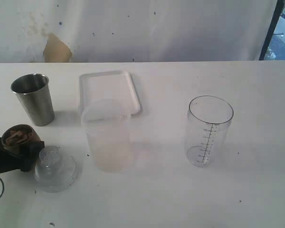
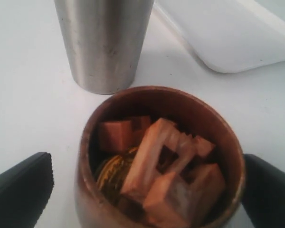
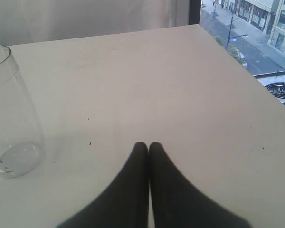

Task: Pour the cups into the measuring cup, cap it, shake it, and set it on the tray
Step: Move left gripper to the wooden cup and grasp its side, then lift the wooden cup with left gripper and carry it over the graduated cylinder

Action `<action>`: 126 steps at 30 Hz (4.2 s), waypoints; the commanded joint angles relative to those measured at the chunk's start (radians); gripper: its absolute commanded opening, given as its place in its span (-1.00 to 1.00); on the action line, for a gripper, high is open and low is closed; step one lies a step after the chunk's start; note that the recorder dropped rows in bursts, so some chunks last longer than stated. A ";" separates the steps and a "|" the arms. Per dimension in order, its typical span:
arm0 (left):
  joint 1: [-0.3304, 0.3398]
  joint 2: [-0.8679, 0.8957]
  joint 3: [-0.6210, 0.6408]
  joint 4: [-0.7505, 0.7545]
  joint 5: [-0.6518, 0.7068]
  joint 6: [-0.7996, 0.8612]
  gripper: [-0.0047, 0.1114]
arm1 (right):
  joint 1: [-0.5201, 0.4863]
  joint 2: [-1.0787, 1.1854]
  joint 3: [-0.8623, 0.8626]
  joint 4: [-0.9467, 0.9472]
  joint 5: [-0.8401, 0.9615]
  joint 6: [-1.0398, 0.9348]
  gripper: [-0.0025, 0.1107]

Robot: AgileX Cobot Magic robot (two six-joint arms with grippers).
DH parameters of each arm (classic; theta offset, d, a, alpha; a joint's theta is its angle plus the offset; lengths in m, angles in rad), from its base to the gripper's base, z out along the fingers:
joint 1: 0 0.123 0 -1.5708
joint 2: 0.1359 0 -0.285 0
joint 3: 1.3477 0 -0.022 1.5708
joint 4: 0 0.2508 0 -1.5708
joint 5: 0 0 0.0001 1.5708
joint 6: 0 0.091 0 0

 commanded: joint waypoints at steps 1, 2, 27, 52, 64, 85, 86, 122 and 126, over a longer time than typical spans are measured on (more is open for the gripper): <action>-0.003 0.044 -0.025 -0.002 -0.011 -0.007 0.89 | 0.003 -0.005 0.001 -0.003 -0.005 0.004 -0.96; -0.003 0.049 -0.026 0.001 -0.021 -0.012 0.89 | 0.003 -0.005 0.001 -0.003 -0.005 0.004 -0.96; -0.003 0.129 -0.084 0.024 -0.071 -0.013 0.89 | 0.003 -0.005 0.001 -0.003 -0.005 0.004 -0.96; -0.003 0.175 -0.165 0.074 0.003 -0.033 -0.51 | 0.003 -0.005 0.001 -0.003 -0.005 0.004 -0.96; -0.003 0.020 -0.165 0.194 0.042 -0.162 -0.92 | 0.003 -0.005 0.001 -0.003 -0.005 0.004 -0.96; -0.279 -0.229 -0.664 0.602 0.438 -0.742 -0.92 | 0.003 -0.005 0.001 -0.003 -0.005 0.004 -0.96; -0.297 -0.214 -0.694 0.610 0.438 -0.763 -0.92 | 0.003 -0.005 0.001 -0.003 -0.005 0.004 -0.96; -0.783 0.264 -1.375 0.982 0.874 -0.757 -0.92 | 0.003 -0.005 0.001 -0.003 -0.005 0.004 -0.96; -0.783 0.222 -1.344 0.999 0.874 -0.753 -0.92 | 0.003 -0.005 0.001 -0.003 -0.005 0.004 -0.96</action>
